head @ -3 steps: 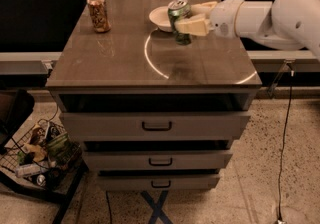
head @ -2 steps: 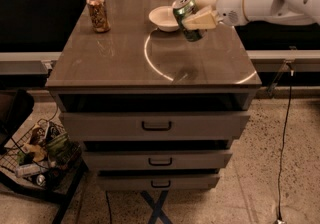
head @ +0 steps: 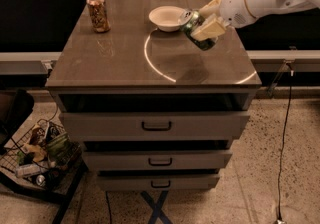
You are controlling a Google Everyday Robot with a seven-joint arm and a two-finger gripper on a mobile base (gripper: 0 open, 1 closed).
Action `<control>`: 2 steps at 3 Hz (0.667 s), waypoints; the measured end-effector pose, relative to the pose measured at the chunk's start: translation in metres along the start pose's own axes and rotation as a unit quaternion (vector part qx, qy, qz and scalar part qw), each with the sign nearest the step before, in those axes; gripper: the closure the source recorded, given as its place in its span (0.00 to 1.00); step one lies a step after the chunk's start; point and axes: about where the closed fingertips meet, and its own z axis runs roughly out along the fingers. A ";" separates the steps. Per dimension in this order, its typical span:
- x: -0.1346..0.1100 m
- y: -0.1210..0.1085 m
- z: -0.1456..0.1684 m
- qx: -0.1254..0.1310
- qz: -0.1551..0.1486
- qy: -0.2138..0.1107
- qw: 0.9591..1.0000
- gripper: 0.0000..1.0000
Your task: Knock green can over
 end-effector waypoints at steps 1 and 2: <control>0.006 0.008 0.003 0.000 -0.050 0.056 0.997 1.00; 0.015 0.029 0.026 -0.018 -0.102 0.101 0.989 1.00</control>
Offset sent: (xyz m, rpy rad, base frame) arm -0.0147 0.0159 -0.0510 -0.3929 -0.0484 0.0813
